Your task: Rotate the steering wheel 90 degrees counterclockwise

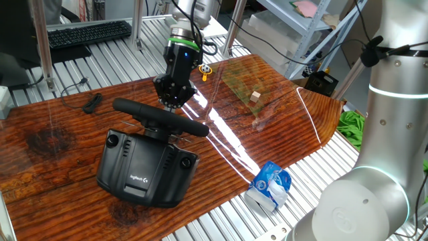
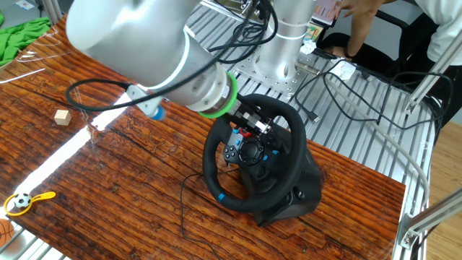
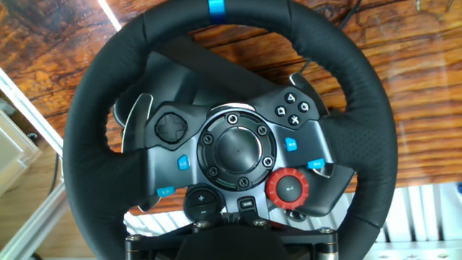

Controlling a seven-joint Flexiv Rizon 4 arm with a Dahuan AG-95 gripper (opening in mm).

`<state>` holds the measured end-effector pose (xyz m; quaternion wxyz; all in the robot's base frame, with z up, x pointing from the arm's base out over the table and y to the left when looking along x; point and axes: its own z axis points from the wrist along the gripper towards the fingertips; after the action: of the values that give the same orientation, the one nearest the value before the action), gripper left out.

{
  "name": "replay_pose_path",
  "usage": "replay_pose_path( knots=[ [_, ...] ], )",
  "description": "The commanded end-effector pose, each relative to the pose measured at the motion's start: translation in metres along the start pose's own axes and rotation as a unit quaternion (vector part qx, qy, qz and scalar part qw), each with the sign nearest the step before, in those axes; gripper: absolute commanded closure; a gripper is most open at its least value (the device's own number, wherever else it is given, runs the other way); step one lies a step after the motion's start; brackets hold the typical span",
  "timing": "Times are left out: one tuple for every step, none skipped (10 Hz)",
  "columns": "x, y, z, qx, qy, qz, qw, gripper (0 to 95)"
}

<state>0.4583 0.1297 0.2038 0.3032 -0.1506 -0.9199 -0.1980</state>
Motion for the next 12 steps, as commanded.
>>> replay_pose_path(
  knots=[
    [0.001, 0.001, -0.001, -0.03, -0.004, 0.011, 0.9995, 95.0],
    [0.001, 0.001, 0.0, -0.044, -0.004, 0.016, 0.9989, 95.0],
    [0.002, 0.001, 0.0, -0.066, 0.0, 0.022, 0.9976, 95.0],
    [0.003, 0.001, 0.0, -0.063, -0.001, 0.021, 0.9978, 95.0],
    [0.004, 0.002, 0.001, -0.065, -0.002, 0.023, 0.9976, 95.0],
    [0.005, 0.003, 0.0, -0.065, -0.004, 0.024, 0.9976, 95.0],
    [0.005, 0.004, 0.0, -0.06, -0.006, 0.022, 0.9979, 95.0],
    [0.007, 0.006, 0.001, -0.06, -0.006, 0.023, 0.9979, 95.0],
    [0.008, 0.009, 0.001, -0.059, -0.006, 0.026, 0.9979, 95.0],
    [0.011, 0.011, 0.005, -0.047, -0.012, 0.026, 0.9985, 95.0],
    [0.012, 0.009, 0.009, -0.016, -0.019, 0.016, 0.9996, 95.0],
    [0.013, 0.008, 0.011, -0.002, -0.023, 0.017, 0.9996, 95.0]
  ],
)
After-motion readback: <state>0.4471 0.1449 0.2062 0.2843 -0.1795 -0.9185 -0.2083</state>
